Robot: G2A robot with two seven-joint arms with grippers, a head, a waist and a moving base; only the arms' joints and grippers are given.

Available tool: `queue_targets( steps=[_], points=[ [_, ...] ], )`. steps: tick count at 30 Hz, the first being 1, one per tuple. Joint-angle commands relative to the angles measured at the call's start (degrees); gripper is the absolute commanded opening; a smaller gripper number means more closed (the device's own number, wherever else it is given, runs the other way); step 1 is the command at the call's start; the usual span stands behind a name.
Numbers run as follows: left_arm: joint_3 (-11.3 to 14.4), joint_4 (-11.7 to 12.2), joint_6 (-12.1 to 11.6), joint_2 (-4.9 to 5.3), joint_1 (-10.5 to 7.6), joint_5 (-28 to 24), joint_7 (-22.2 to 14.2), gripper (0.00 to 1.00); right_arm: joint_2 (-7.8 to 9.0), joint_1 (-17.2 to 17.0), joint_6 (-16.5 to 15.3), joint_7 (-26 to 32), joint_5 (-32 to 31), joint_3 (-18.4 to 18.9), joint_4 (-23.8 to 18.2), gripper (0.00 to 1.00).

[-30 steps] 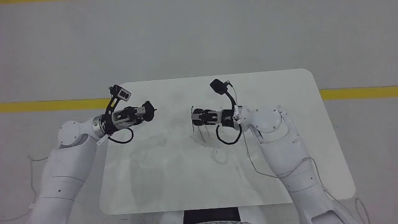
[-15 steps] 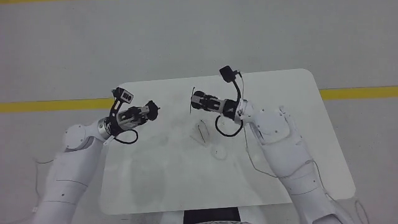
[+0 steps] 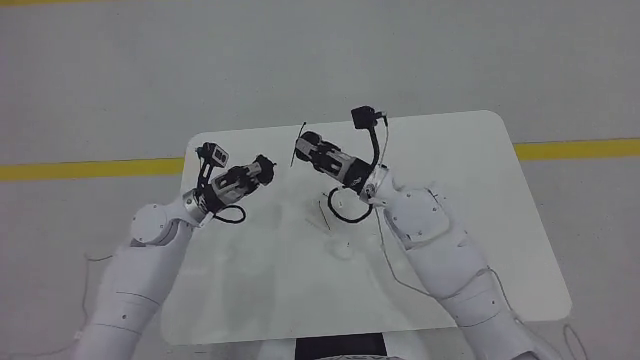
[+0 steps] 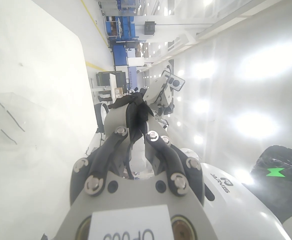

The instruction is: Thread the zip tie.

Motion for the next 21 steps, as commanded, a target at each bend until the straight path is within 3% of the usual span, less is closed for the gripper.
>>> queue_targets(
  steps=[1, 6, 9, 15, 21],
  points=[
    [-0.02, 0.00, 0.00, 0.01, 0.01, -0.04, -0.06, 0.00, 0.00, 0.01, 0.01, 0.06, 0.03, 0.03, -0.01, 0.00],
    [-0.02, 0.00, 0.00, 0.01, 0.01, -0.04, -0.06, 0.00, 0.00, 0.01, 0.01, 0.06, 0.03, 0.03, -0.01, 0.00],
    [0.84, -0.83, 0.70, -0.21, 0.35, -0.56, 1.61, 0.00, -0.19, -0.60, -0.21, -3.90, -0.37, -0.85, -0.58, 0.00],
    [2.90, -1.79, 0.00, -1.09, 0.70, -0.29, 8.11, 0.00, -0.68, -0.72, -1.86, -17.32, -10.71, -4.25, 0.99, 0.00],
    [3.82, -2.08, 0.00, -1.92, 0.45, 0.86, 10.84, 0.00, -0.98, -0.28, -1.15, -27.15, -22.61, -7.06, 4.21, 0.00]
  ],
)
